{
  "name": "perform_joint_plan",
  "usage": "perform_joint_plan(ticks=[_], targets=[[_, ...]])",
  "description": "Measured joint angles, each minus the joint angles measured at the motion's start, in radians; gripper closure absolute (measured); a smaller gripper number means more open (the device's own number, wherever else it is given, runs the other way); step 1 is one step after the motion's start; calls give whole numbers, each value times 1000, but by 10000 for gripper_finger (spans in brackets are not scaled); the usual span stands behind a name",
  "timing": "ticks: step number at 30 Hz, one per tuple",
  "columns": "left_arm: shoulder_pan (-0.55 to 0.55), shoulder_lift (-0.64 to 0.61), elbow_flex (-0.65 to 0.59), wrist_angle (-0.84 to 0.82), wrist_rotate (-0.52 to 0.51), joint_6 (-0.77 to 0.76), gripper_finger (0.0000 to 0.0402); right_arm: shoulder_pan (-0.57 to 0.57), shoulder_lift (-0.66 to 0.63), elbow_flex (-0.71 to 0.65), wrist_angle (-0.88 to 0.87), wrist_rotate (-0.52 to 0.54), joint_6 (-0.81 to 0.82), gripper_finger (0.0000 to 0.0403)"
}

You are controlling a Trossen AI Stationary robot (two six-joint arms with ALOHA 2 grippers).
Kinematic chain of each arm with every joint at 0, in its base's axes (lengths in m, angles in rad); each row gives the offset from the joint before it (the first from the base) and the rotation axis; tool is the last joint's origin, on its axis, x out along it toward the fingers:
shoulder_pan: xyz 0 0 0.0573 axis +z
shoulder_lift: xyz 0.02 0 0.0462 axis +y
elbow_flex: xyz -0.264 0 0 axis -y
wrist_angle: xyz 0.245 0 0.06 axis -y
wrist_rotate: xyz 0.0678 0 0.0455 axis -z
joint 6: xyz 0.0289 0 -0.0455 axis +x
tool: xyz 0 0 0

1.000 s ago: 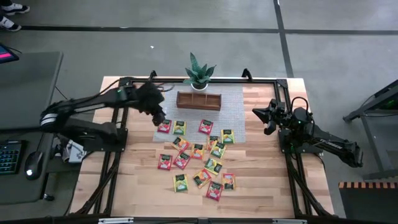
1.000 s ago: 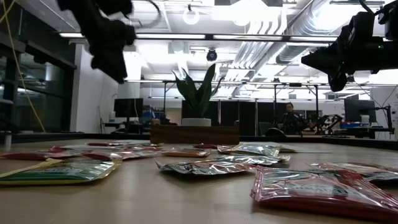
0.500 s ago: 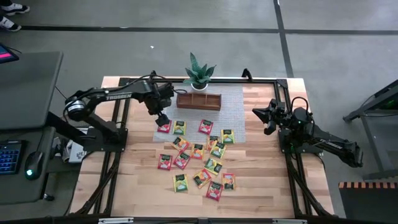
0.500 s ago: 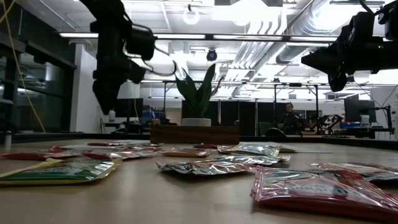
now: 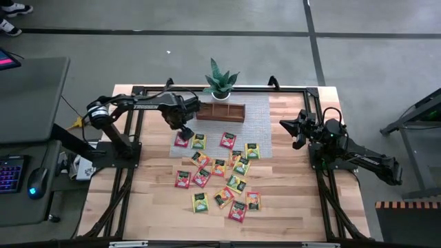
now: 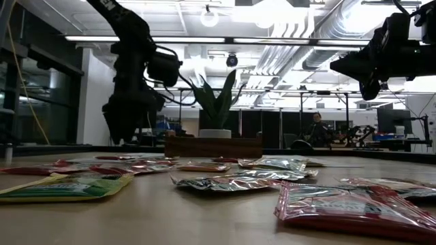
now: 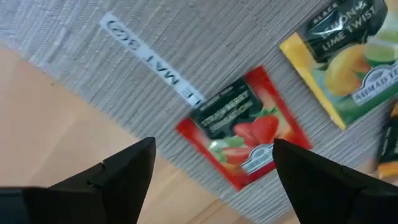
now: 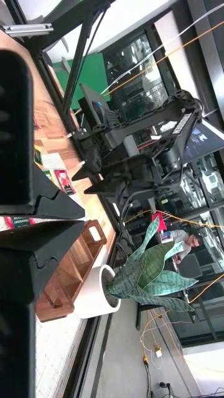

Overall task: Pick & Place Tea
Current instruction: Put the red tea bag into the left section of the wooden organizer

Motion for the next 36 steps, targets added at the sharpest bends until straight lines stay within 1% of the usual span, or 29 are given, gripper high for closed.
perform_joint_plan(ticks=[8, 13, 17, 27, 36], targets=[[1, 56, 0, 8, -1, -67, 83, 0, 0, 0, 0, 0, 0, 391], [3, 79, -1, 23, 34, -83, 83, 0, 0, 0, 0, 0, 0, 391], [3, 95, 0, 40, 34, -93, 83, 0, 0, 0, 0, 0, 0, 391], [3, 94, -2, 49, 23, -113, 83, 0, 0, 0, 0, 0, 0, 391], [3, 86, -82, 120, 16, -134, 83, 0, 0, 0, 0, 0, 0, 391]])
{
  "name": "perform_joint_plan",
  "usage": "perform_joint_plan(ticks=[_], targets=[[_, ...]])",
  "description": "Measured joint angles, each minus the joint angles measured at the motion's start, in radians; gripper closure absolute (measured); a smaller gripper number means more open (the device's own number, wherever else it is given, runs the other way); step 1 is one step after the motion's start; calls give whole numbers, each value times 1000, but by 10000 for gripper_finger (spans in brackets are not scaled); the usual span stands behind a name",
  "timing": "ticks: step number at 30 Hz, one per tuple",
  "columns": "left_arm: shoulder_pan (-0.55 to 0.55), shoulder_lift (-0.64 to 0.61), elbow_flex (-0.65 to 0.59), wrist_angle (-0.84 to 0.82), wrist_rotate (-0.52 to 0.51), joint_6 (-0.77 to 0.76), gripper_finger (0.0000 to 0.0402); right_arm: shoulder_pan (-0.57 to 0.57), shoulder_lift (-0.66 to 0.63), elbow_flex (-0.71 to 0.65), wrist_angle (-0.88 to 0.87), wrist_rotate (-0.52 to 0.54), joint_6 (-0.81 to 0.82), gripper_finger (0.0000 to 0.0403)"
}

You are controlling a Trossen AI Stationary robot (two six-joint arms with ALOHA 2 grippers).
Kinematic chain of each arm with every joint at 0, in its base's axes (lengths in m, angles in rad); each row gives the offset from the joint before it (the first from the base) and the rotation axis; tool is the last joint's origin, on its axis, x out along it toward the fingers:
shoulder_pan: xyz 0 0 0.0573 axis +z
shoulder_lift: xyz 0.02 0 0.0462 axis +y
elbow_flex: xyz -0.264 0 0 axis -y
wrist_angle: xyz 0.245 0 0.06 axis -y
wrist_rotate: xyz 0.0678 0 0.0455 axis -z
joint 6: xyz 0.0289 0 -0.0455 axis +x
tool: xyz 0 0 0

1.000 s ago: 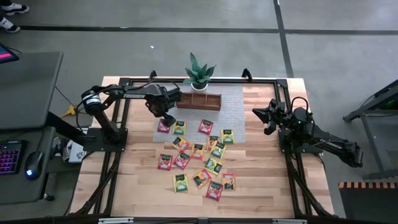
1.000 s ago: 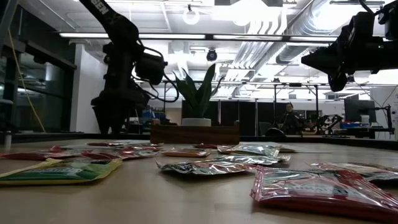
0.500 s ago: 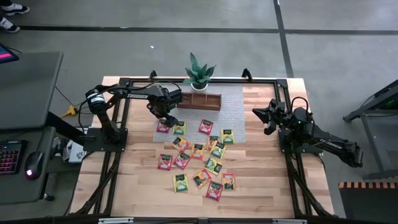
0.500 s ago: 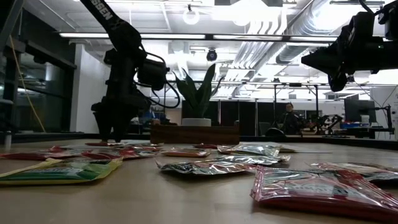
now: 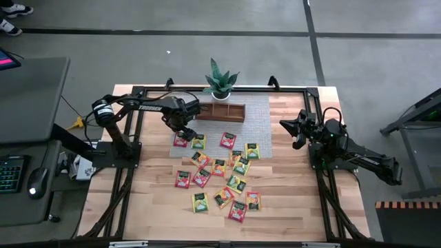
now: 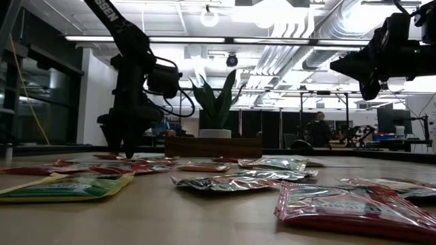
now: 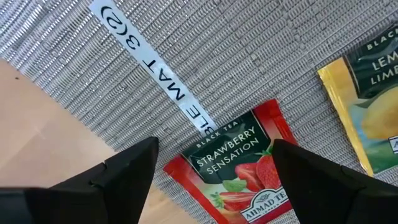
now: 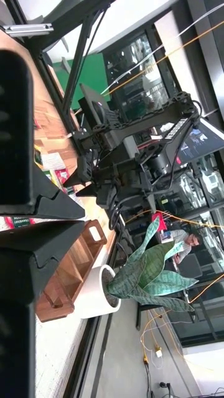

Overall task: Pick & Place Tea
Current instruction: Put the red tea bag into the left section of the wooden organizer

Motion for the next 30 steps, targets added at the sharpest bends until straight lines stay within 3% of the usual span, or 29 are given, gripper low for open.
perform_joint_plan(ticks=[7, 20, 30], targets=[[0, 2, -5, -3, 2, -4, 112, 0, 0, 0, 0, 0, 0, 391], [2, 4, -8, -23, 6, -4, 285, 0, 0, 0, 0, 0, 0, 391], [1, 5, -9, -39, -6, 0, 369, 0, 0, 0, 0, 0, 0, 391]])
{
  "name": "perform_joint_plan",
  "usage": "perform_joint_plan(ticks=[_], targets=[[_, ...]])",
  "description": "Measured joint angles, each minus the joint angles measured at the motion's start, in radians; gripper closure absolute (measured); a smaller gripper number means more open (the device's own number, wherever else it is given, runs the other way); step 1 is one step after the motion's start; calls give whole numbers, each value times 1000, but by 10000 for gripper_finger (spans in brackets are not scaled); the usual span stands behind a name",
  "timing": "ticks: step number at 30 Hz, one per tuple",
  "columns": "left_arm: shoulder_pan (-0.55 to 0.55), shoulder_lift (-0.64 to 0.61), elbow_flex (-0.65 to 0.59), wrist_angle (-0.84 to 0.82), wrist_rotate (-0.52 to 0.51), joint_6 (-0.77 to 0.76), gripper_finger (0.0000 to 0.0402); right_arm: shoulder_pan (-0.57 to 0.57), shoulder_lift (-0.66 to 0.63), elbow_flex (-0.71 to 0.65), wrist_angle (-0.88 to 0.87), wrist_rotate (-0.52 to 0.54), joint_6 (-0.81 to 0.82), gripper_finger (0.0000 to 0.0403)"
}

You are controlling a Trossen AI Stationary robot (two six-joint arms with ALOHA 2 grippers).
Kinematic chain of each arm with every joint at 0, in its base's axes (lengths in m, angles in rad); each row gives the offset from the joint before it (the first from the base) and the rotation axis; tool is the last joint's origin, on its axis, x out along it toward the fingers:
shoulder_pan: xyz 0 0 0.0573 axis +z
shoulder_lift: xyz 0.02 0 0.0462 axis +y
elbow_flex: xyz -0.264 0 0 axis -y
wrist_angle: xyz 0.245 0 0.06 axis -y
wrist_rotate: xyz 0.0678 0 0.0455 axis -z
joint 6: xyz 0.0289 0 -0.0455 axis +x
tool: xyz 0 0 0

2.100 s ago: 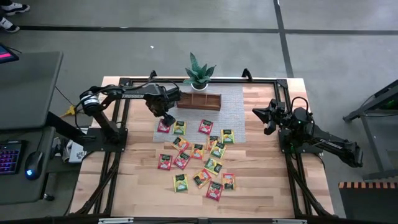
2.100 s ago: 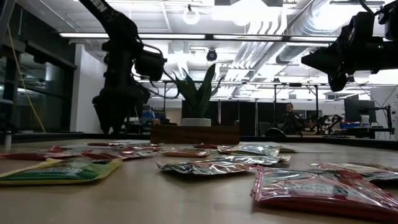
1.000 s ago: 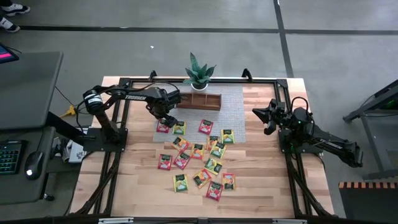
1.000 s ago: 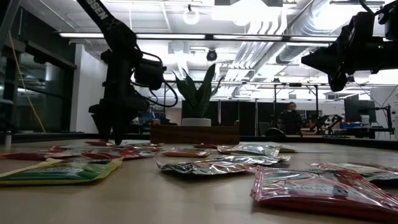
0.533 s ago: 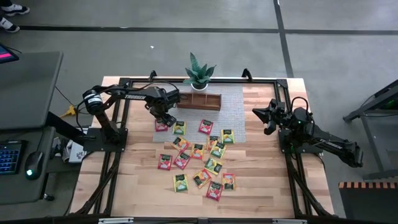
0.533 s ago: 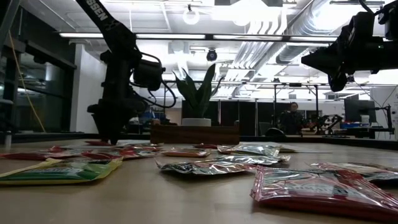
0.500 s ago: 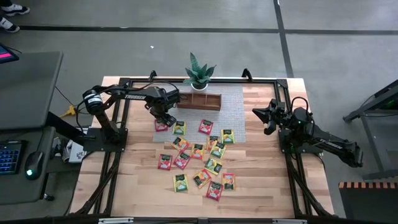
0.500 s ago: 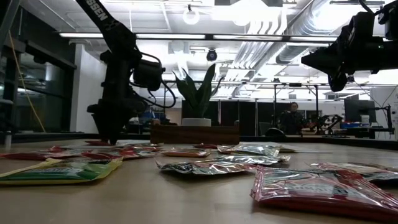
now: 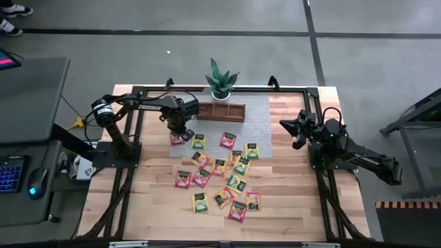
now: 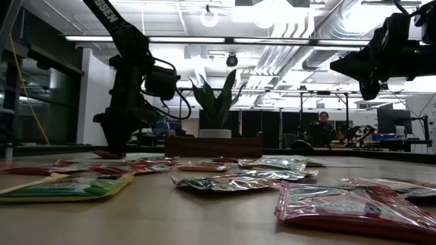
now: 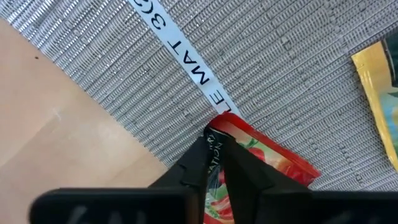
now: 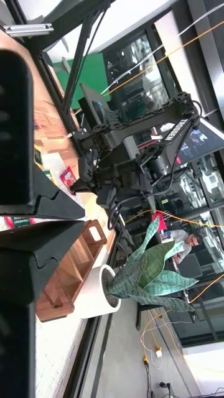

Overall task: Pick & Place Tea
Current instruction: Put the red tea bag into the left section of the wooden organizer

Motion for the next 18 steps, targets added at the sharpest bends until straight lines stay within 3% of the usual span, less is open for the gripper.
perform_joint_plan(ticks=[4, 18], targets=[[0, 0, 0, -6, -5, 16, 397, 0, 0, 0, 0, 0, 0, 391], [0, -43, 69, -66, -137, 52, 401, 0, 0, 0, 0, 0, 0, 391]])
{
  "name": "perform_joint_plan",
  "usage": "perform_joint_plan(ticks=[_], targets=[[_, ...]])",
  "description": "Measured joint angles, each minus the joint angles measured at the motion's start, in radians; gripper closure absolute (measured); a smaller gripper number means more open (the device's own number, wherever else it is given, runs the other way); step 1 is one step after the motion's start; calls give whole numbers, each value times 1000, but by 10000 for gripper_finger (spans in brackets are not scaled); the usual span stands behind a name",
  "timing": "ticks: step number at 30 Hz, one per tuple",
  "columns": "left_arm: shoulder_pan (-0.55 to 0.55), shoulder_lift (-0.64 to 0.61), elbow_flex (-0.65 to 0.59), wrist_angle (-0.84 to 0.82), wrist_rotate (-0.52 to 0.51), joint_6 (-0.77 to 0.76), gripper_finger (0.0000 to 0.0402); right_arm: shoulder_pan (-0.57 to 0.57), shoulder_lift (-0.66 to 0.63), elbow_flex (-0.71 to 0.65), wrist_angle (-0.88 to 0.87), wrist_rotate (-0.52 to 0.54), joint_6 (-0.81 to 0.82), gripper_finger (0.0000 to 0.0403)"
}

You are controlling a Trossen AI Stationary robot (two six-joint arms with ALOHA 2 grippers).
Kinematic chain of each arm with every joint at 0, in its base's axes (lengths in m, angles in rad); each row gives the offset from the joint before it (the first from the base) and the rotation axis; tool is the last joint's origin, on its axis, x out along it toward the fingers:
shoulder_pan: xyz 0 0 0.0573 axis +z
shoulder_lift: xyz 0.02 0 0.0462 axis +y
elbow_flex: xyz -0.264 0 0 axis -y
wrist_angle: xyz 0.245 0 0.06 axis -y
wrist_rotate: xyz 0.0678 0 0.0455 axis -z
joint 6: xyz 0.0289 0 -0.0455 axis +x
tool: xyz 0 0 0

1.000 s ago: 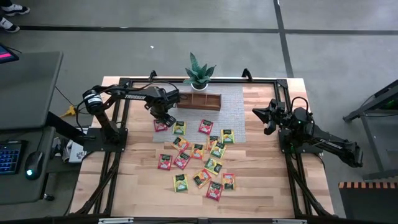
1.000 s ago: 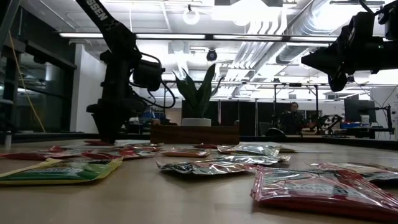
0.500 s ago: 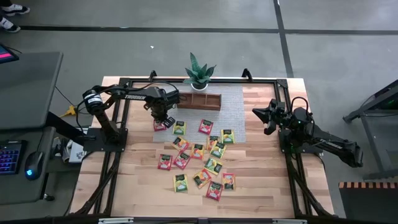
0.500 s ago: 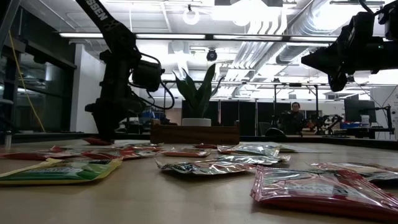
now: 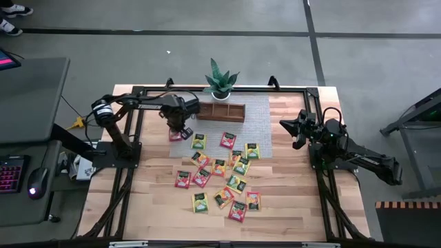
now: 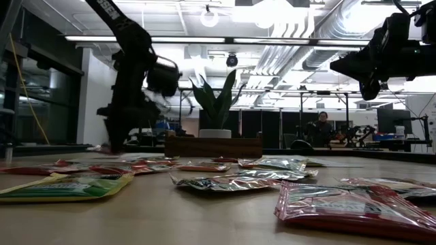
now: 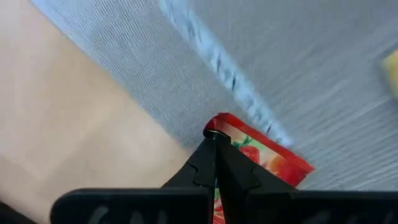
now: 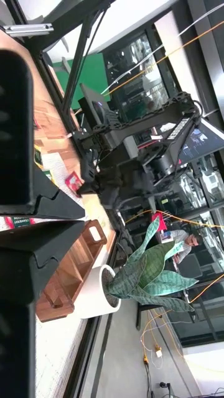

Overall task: Pick & Place Tea
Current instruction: Put the red tea bag into the left section of the wooden organizer

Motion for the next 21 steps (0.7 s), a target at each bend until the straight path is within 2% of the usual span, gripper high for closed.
perform_joint_plan(ticks=[5, 9, 21], targets=[[-9, -53, 10, 16, -33, 12, 401, 0, 0, 0, -1, 0, 0, 391], [-23, -102, 15, 81, -100, 63, 401, 0, 0, 0, 0, 0, 0, 391], [-128, -121, 17, 368, -311, 217, 401, 0, 0, 0, -1, 0, 0, 391]])
